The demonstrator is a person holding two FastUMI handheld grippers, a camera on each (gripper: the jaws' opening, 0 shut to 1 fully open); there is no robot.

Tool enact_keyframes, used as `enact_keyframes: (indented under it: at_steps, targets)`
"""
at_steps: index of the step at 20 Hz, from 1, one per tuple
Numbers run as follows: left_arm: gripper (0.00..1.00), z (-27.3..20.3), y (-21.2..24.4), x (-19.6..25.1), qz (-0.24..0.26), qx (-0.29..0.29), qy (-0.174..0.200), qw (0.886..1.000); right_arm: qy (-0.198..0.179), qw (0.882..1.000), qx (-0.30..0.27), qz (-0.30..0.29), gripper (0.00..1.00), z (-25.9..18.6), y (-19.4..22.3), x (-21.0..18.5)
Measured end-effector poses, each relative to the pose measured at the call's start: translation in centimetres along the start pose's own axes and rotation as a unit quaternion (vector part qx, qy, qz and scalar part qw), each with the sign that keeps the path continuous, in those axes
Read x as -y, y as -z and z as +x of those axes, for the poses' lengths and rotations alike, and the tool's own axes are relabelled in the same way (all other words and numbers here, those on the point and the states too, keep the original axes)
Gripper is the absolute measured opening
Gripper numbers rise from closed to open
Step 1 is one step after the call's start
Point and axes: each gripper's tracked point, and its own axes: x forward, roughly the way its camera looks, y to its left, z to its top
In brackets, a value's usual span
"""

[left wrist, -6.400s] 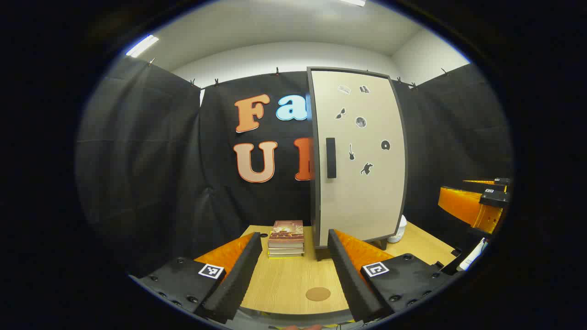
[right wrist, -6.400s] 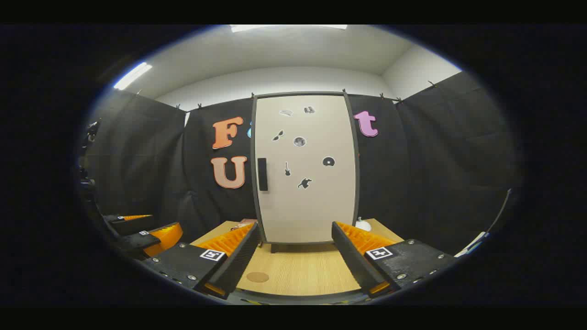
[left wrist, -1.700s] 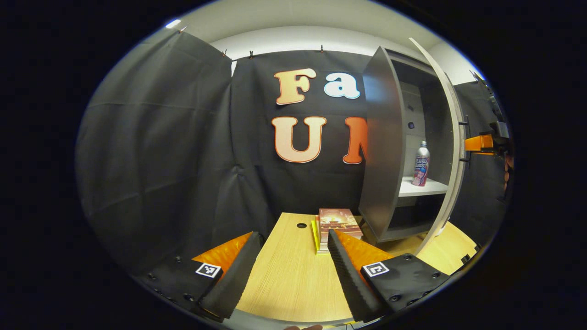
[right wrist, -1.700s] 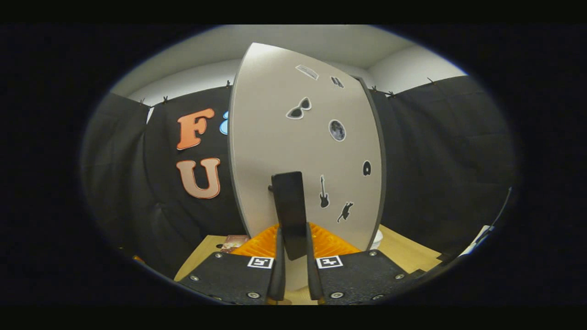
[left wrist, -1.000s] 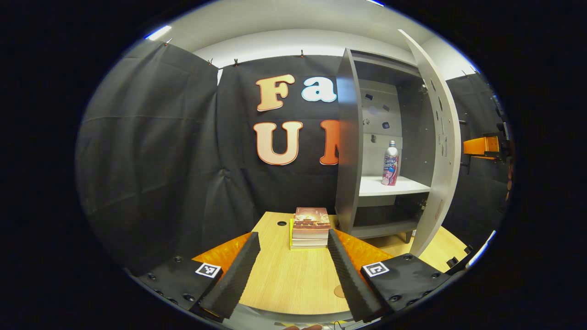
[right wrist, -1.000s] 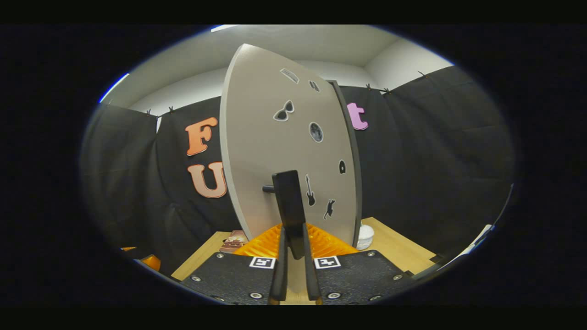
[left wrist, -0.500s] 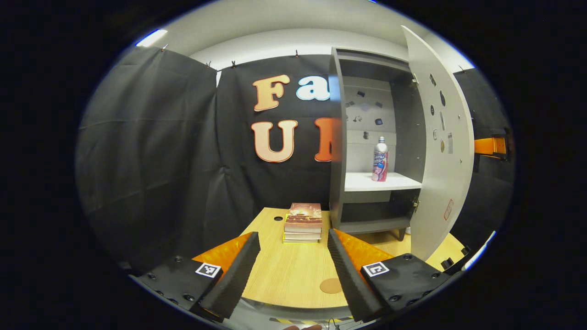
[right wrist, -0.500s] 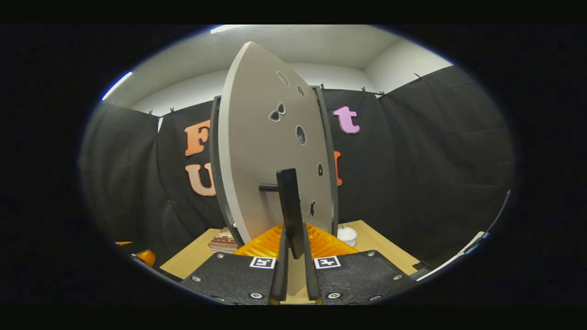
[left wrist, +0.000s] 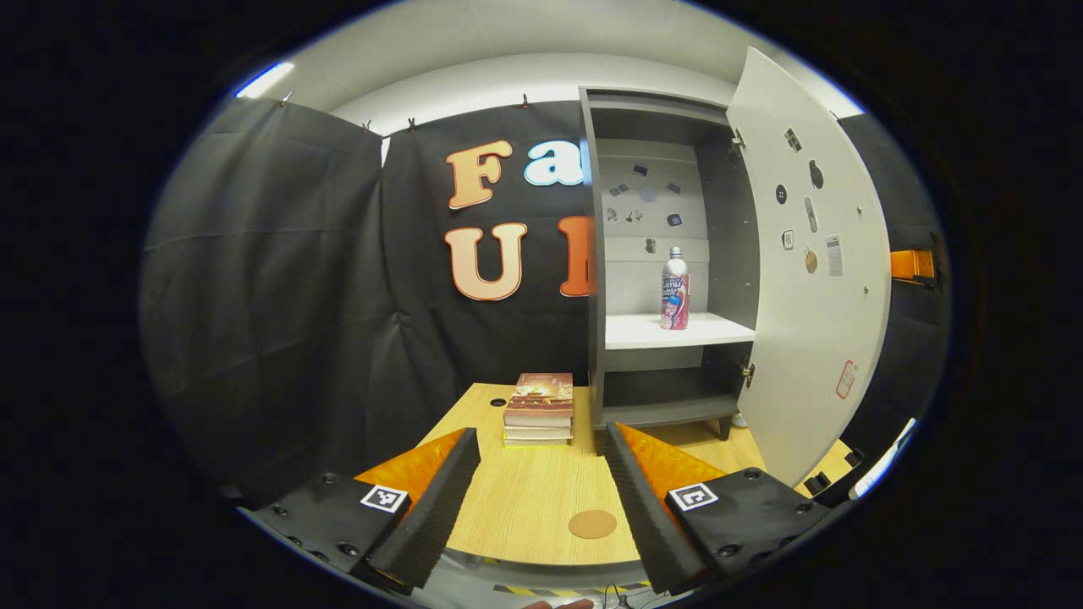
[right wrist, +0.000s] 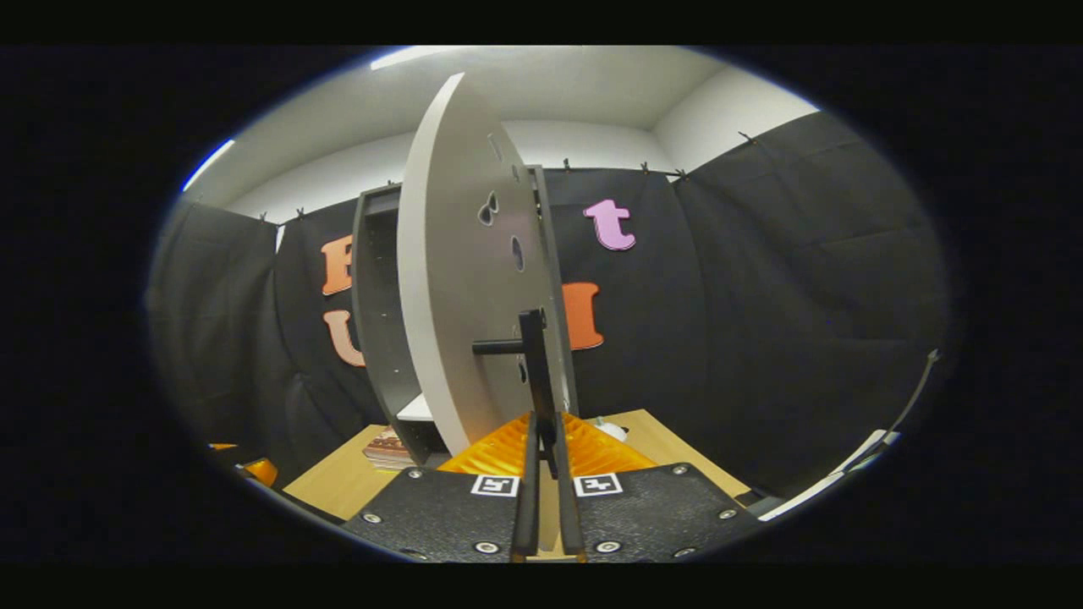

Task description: Open the cabinet door with the right hand, grasp the bottle in the cabinet with the left hand and place it on the coaster, then close the cabinet door with the right hand.

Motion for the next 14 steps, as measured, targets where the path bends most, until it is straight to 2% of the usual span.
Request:
enact_keyframes:
  at_steps: [1,2,3,4,6,10,11,12,13,14]
  targets:
    - [0.94,0.0,0.0,0.0,0.001,0.0,-0.001,1.0,0.003,1.0,0.005,-0.001,0.05,0.2,-0.2,0.4]
    - [0.94,-0.1,0.1,0.0,0.003,-0.001,0.0,1.0,0.009,1.0,0.002,-0.003,0.05,0.5,0.0,0.9]
    - [0.94,-0.1,0.1,-0.1,0.007,-0.001,-0.004,1.0,0.014,1.0,0.002,-0.006,0.14,0.3,-0.1,1.4]
    - [0.96,-0.1,0.1,-0.1,0.007,-0.001,-0.004,1.0,0.014,1.0,0.004,-0.01,0.07,0.2,-0.2,1.9]
    - [0.94,-0.1,0.1,0.1,0.004,-0.003,-0.003,1.0,0.005,1.0,0.0,-0.009,0.0,0.4,-0.1,2.2]
    - [0.94,-0.1,0.2,0.4,0.001,-0.006,-0.001,1.0,-0.021,1.0,-0.008,-0.003,0.0,0.4,0.1,2.1]
    - [0.96,-0.1,0.1,0.4,0.001,-0.005,-0.001,1.0,-0.027,1.0,-0.008,0.003,0.05,0.4,0.2,1.9]
    - [0.99,-0.1,0.0,0.4,0.001,-0.005,-0.002,1.0,-0.031,0.999,-0.009,0.009,0.0,0.4,0.3,1.6]
    - [0.99,-0.1,0.0,0.4,0.001,-0.005,-0.002,1.0,-0.035,0.999,-0.01,0.014,0.06,0.3,0.3,1.4]
    - [0.99,-0.1,-0.1,0.5,0.0,-0.004,-0.002,1.0,-0.035,0.999,-0.013,0.019,0.08,0.3,0.4,1.2]
